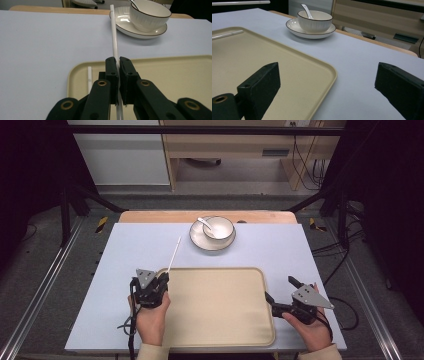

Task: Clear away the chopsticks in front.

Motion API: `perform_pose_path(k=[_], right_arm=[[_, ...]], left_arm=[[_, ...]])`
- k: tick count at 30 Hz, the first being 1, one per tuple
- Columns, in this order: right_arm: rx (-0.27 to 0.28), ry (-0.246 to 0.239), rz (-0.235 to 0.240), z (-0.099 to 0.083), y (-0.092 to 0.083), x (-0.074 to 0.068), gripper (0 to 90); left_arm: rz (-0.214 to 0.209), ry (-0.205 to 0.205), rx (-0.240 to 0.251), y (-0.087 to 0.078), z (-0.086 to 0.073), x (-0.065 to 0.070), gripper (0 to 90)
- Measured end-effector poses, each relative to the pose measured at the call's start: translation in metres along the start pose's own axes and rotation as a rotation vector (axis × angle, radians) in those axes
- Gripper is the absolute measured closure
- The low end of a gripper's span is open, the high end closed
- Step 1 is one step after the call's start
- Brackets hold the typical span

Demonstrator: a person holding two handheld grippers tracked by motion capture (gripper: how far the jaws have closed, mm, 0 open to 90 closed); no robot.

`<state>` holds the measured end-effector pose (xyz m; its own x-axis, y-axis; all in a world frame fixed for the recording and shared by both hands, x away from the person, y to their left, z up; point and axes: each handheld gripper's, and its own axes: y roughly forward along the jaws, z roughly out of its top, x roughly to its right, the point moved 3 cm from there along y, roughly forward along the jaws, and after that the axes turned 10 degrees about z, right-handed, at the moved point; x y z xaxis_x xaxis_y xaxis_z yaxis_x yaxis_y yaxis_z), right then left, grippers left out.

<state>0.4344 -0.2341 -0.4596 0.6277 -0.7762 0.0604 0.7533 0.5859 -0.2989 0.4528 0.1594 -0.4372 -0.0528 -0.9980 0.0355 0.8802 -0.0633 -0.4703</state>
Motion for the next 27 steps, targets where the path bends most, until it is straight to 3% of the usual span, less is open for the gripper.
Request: perform_pose_path(k=[10, 19, 27], right_arm=[[-0.003, 0.001, 0.001, -0.001, 0.000, 0.000, 6.4], [-0.008, 0.001, 0.000, -0.001, 0.001, 0.000, 6.4], [-0.014, -0.003, 0.005, -0.002, 0.002, -0.001, 6.4]], left_arm=[[-0.015, -0.041, -0.009, -0.023, -0.040, 0.015, 85.3], [0.036, -0.037, -0.028, -0.039, -0.061, 0.018, 85.3], [0.077, -0.070, -0.052, -0.046, -0.078, 0.009, 85.4]])
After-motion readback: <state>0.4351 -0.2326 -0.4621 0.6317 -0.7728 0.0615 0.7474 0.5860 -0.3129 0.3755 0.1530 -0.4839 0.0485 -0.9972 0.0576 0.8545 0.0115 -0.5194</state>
